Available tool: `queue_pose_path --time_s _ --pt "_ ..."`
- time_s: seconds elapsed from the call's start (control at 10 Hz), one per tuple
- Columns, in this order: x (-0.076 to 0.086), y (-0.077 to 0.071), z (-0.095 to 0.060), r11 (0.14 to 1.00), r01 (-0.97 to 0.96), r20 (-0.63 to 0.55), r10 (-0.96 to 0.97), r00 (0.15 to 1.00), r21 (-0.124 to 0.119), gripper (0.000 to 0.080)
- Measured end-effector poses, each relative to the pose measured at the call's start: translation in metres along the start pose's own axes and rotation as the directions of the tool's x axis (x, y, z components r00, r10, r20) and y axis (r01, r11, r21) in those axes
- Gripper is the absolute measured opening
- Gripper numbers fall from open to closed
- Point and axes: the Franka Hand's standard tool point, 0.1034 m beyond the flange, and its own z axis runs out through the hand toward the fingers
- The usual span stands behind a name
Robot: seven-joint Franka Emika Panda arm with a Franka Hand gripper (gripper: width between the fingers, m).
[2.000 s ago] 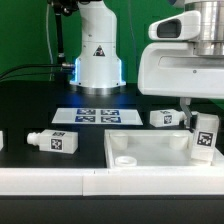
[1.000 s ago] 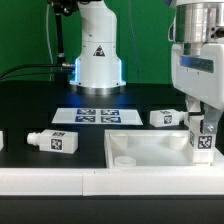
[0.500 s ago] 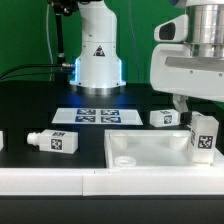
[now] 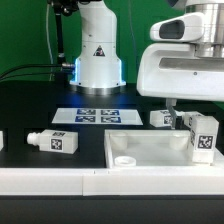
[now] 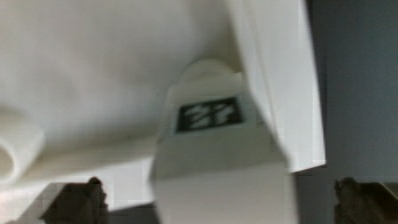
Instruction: Assemble one leg
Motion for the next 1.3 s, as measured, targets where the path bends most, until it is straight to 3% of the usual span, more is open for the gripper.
queue_pose_path --time_s 0.2,0.4,0.5,0.6,0.8,1.0,1.1,1.3 --pt "0.001 0.0011 0.0002 0.999 0.05 -0.003 -0.05 0.999 0.002 0.0649" --pt "0.0011 0.0014 0.0002 1.0 0.016 -0.003 -0.016 1.0 0.002 0.0417" --pt "0.001 0.0011 0.0001 0.998 -0.067 -0.002 0.067 0.998 0.003 0.0417" --pt "0.0009 0.001 0.0002 0.989 -0.147 -0.002 0.147 0.989 0.003 0.0288" --pt "0.0011 0.0022 0.001 0.952 -0.307 -0.014 0.307 0.951 0.008 0.0288" --pt "-0.0007 0.0053 -0.0004 0.826 -0.564 0.006 0.564 0.826 -0.012 0.0288" --pt "-0.0011 0.0077 0.0003 0.729 -0.684 0.023 0.684 0.729 -0.007 0.0288" --pt "-0.0053 0.0081 0.002 0.403 -0.915 0.066 0.914 0.401 -0.012 0.0288"
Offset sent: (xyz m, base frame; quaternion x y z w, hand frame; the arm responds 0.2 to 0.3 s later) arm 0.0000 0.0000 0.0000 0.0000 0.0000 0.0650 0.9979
